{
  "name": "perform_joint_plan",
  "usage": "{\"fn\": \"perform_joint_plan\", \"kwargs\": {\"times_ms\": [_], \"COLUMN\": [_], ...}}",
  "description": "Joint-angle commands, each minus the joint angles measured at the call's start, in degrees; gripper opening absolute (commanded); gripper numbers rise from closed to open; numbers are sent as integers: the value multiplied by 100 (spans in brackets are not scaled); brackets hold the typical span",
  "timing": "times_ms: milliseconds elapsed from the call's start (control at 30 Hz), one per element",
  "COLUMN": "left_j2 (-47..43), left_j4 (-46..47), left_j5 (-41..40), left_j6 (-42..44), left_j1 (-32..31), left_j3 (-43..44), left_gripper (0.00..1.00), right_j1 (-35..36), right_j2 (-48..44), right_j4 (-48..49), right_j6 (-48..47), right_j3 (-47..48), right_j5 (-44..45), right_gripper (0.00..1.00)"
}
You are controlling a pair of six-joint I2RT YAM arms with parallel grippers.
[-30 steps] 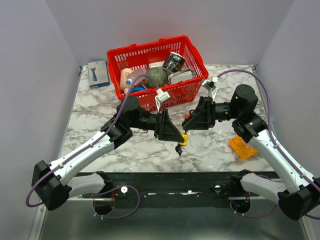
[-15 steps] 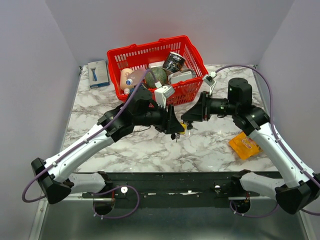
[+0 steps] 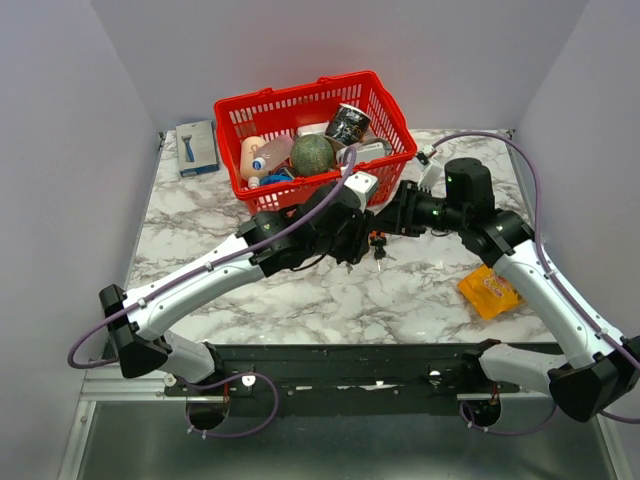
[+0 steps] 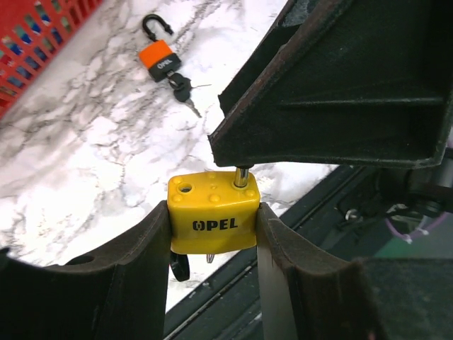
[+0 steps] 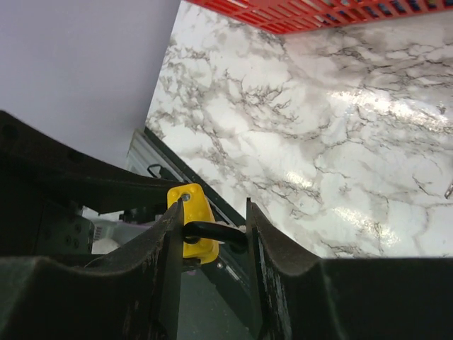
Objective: Unlock with the key
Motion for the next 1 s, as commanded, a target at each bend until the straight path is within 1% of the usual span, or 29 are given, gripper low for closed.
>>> {"fn": "perform_joint_plan", "kwargs": {"times_ms": [0, 67, 167, 433, 667, 833, 967], "left_j2": [321, 445, 603, 1192, 1465, 1562, 1474], "left_j4": [-162, -364, -417, -830, -883, -910, -681], "left_j5": [-1229, -1483, -1633, -2678, -3074, -3102, -2839], "left_j6": [235, 278, 454, 797, 955, 991, 912], "left_j1": [-65, -127, -241, -610, -707, -742, -742], "left_j3": [566, 690, 840, 1411, 1578, 1605, 1482], "left_gripper": [0, 0, 0, 0, 0, 0, 0], "right_j1": [57, 57, 57, 57, 57, 57, 57], "right_j2": [-63, -45, -10, 95, 166, 104, 165], "right_j4": [-138, -138, -129, -155, -190, -296, -349], "right_j6": [516, 586, 709, 1157, 1439, 1623, 1632], "right_j3": [162, 171, 162, 162, 118, 83, 127], "right_j5": [384, 446, 525, 789, 860, 1000, 1053], "right_gripper": [24, 24, 24, 24, 24, 24, 27]}}
